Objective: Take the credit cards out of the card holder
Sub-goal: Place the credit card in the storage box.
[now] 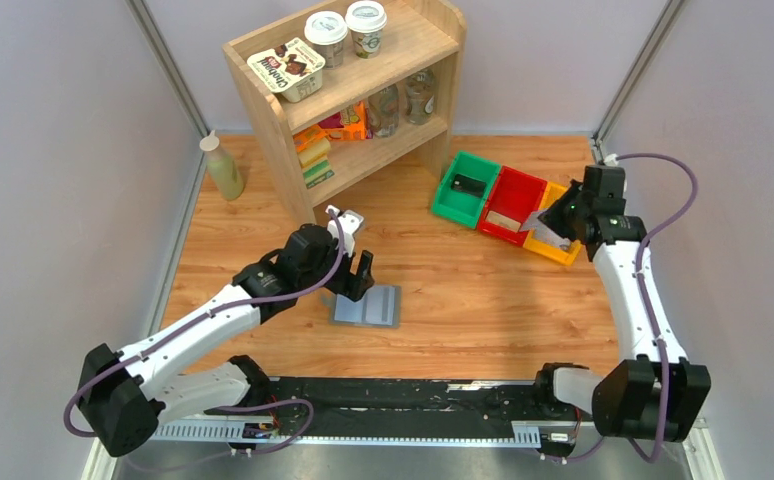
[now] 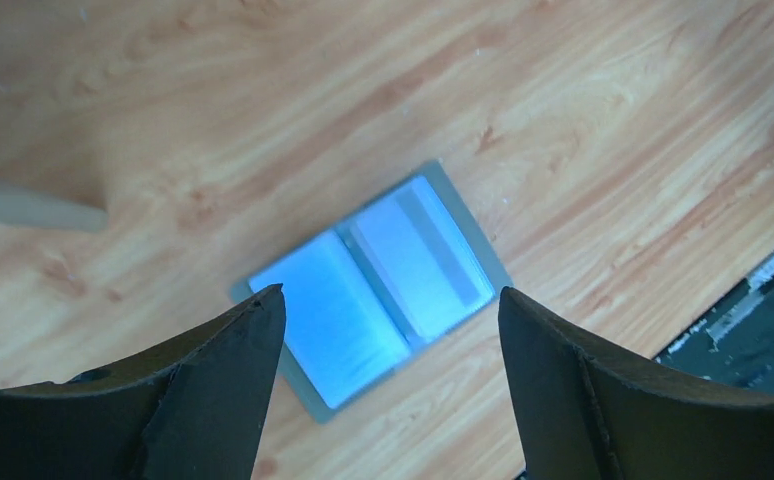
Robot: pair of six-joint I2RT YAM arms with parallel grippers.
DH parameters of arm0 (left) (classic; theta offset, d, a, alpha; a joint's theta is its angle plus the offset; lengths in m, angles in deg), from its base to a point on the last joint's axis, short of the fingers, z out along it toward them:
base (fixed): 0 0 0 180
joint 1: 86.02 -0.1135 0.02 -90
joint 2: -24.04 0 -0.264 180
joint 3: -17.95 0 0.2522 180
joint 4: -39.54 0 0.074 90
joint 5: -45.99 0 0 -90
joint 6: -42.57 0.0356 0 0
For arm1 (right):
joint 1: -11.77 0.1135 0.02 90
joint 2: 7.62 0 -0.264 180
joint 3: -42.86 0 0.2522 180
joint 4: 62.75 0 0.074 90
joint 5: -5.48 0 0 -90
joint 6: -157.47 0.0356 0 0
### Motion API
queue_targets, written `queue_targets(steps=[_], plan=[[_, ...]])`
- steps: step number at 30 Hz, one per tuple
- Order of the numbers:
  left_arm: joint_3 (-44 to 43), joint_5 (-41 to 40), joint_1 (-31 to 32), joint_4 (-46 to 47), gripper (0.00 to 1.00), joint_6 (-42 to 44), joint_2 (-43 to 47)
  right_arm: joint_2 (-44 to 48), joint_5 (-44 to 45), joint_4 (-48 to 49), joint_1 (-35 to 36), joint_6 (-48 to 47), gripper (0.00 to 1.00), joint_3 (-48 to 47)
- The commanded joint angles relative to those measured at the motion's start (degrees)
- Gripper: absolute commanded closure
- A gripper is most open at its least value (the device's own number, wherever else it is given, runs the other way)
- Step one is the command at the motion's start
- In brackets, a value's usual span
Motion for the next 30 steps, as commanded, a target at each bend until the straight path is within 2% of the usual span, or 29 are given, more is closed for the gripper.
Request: queue_targets(steps=[1,7,13,17,21,23,25,30], plan=[[2.04,5.55,-2.2,-2.51,0.14,-8.75,1.06,-3.63,10.04,0.19,-6.02,-6.56,1.0,-2.73],[4.41,5.37,-3.78,-3.57,0.11,-11.48,2.11,-13.37,8.73,5.46,-11.57,-9.55,1.0,-6.16],[5.99,6.08,-5.54,-3.83,0.09,-13.06,3.43,-20.86,-4.09,14.43,-14.65,-12.1,1.0,-6.34],[6.69,5.55,-6.59,-4.36,0.09,-14.64,3.7,-25.51,-11.21,16.72,-14.65,-13.07,1.0,-7.3],[7.4,5.03,-7.65,-5.15,0.09,-16.4,3.87,-28.51,-11.5,16.2,-15.44,-14.38,0.98,-8.1],[7.66,4.5,-8.0,-5.76,0.1,-17.11,4.13,-28.52,-8.26,15.23,-15.71,-14.47,0.91,-8.1],[7.93,3.97,-8.35,-6.47,0.1,-17.81,4.31,-28.08,-3.6,12.87,-15.88,-14.65,0.75,-8.71],[9.33,2.74,-9.05,-7.34,0.13,-19.83,5.19,-25.18,5.11,5.57,-15.54,-13.69,0.47,-11.43]])
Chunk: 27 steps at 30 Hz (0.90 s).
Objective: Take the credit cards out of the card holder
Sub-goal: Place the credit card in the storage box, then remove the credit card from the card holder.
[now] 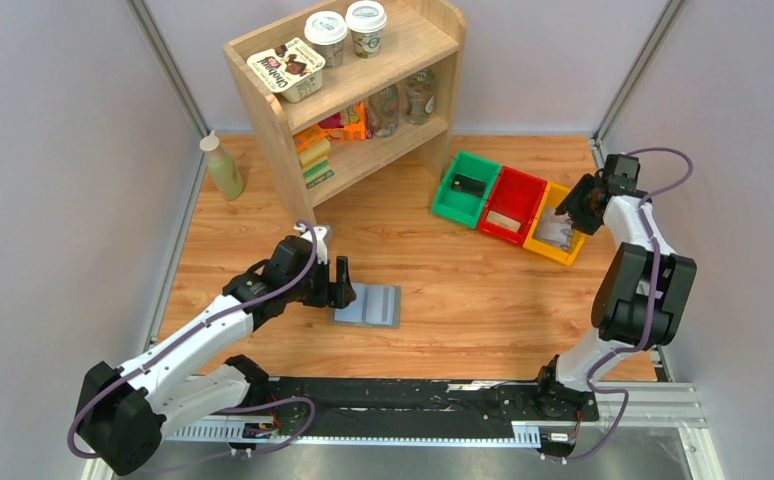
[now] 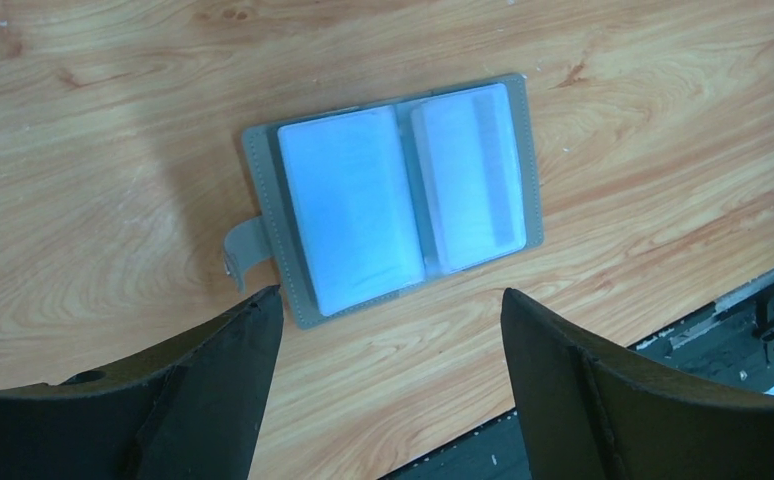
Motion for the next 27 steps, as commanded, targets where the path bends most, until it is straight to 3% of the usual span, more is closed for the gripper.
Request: queue_targets(steps=[1,5,10,14,20,27], plan=[[1.05,-1.76,-0.97,-1.16,0.13,-3.04,1.65,4.79,8.9,-5.65,0.46,-0.07,0.43,-4.33],[1.75,-3.26,-1.94,-2.39,0.15,-3.75,1.74,10.67,15.59,-8.73,3.54,0.46,0.36,-4.07],[2.98,-4.23,-4.13,-1.78,0.17,-4.98,0.6,18.93,6.11,-4.88,10.99,3.44,0.36,2.86],[3.86,-2.04,-5.28,1.11,0.18,-6.3,-1.68,23.16,0.92,0.83,24.51,9.23,0.34,11.38],[4.91,0.34,-5.36,4.2,0.22,-8.32,-6.43,23.35,0.82,10.93,46.14,19.26,0.39,20.53],[8.6,1.48,-5.36,8.41,0.28,-11.31,-8.63,14.83,-0.5,17.54,59.69,23.75,0.48,21.33]])
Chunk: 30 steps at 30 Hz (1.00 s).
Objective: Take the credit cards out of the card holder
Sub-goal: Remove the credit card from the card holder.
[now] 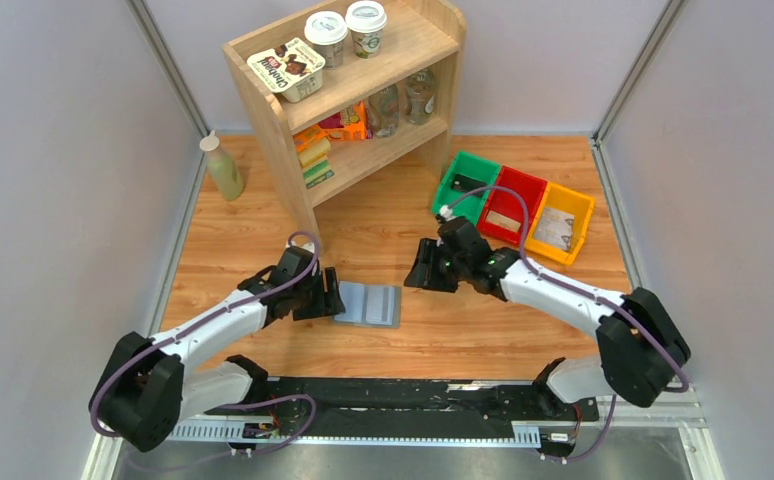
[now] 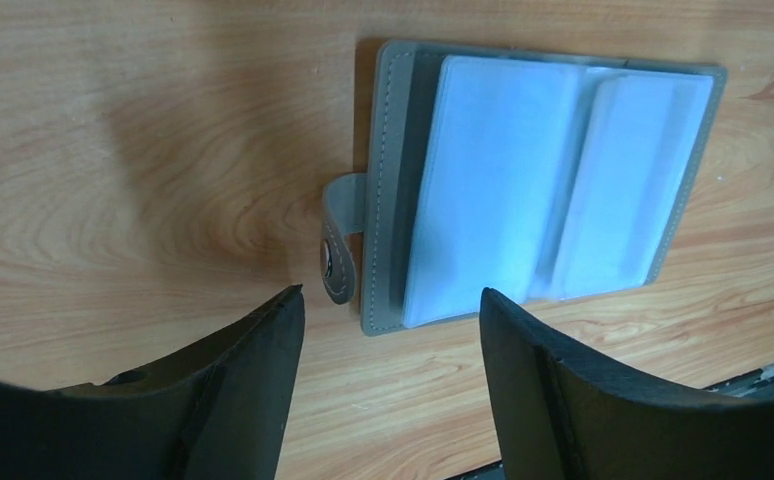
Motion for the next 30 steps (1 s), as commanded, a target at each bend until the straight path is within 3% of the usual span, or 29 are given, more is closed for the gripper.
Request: queue_targets(steps=[1,11,30], plan=[[1.7,2.51,-0.36,4.87,0.3,-3.11,-1.05,-5.0,-0.59,7.95,4.82,4.63,0.49,-1.2],[6.09,9.63,-0.27,13.14,0.59,-8.65,-2.37,-11.07,-1.11,7.43,7.03,1.03,0.5,-3.66],[9.26,13.5,-0.27,21.49,0.67,-16.56,-3.33,-18.02,2.49,1.54,8.52,-3.46,0.5,-8.59]])
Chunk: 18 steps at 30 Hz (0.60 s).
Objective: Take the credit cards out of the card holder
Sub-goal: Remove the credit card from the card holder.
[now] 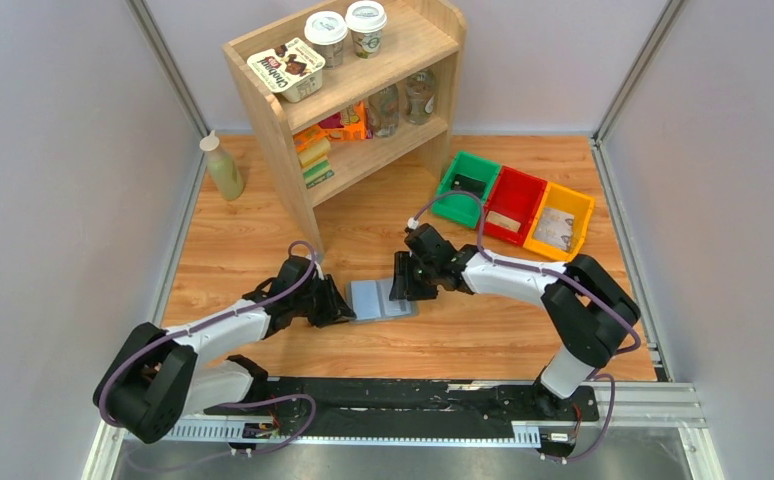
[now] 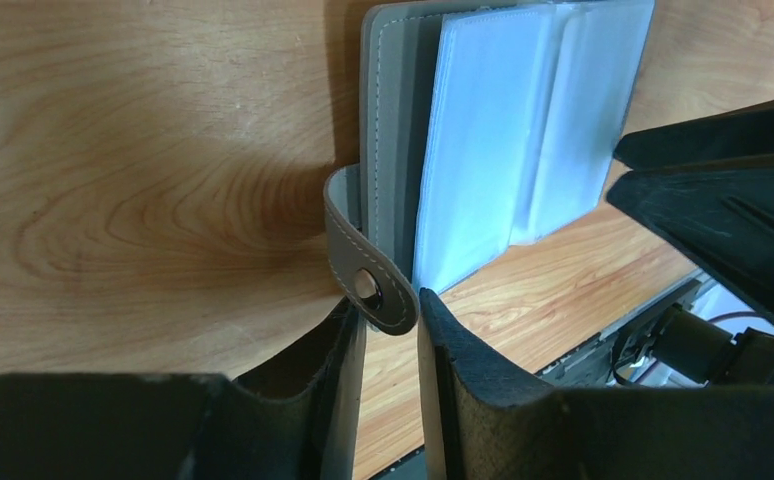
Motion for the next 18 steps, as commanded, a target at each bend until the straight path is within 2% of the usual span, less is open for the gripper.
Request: queue_targets(steps=[1,6,18], plan=[[0.28,1.41,-0.32,3.63,0.67,-1.85,-0.8,-1.93,1.84,-1.37,0.74,-1.64,0.5,-2.73],[0.19,1.68,-0.14,3.81,0.73,-1.94,-1.33,-2.38,1.31,-1.63,1.44,-1.99,0.5,-3.78],[-0.6,2.56,-0.23,5.75,0.77,-1.42,-2.74,-3.43,-1.85,-0.14,1.71,-2.08,0.51,-5.37]])
